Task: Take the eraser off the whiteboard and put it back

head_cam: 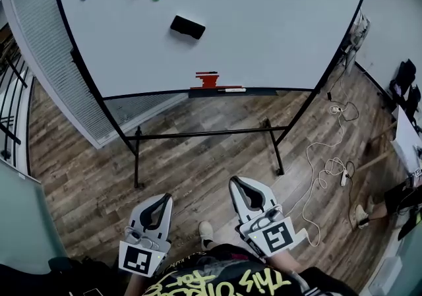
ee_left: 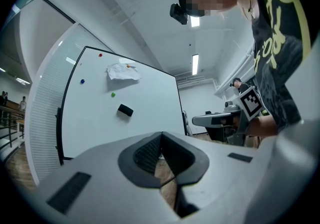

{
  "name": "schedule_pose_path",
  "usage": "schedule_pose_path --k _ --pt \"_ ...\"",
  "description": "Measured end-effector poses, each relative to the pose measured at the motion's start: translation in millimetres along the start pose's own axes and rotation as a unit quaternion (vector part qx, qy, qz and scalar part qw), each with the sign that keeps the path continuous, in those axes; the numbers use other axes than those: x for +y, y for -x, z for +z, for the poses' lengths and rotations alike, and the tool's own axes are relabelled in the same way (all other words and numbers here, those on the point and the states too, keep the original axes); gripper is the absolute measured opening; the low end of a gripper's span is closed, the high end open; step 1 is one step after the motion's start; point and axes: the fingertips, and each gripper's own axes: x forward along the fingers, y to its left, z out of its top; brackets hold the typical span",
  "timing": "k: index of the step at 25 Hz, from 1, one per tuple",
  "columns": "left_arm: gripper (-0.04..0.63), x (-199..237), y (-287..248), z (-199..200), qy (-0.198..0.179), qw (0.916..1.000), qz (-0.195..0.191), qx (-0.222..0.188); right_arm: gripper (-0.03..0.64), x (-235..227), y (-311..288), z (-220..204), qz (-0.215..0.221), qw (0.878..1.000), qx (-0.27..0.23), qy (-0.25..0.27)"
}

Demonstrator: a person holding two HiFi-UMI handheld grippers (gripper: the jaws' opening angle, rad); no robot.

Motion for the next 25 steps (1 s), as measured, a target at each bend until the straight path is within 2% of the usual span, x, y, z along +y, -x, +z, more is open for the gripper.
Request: schedule_pose_path --k 13,25 --pt "0.008 25.2 -62.5 -1.2 0.006 0.9999 0.014 0.003 0.011 -37.1 -60.0 -8.1 0.036 0.999 -0.003 0.013" --pt "0.008 42.0 -79.6 -5.4 0.014 0.9998 0.011 0.009 0.011 -44.1 -78.4 -16.2 0.031 0.999 0.007 0.016"
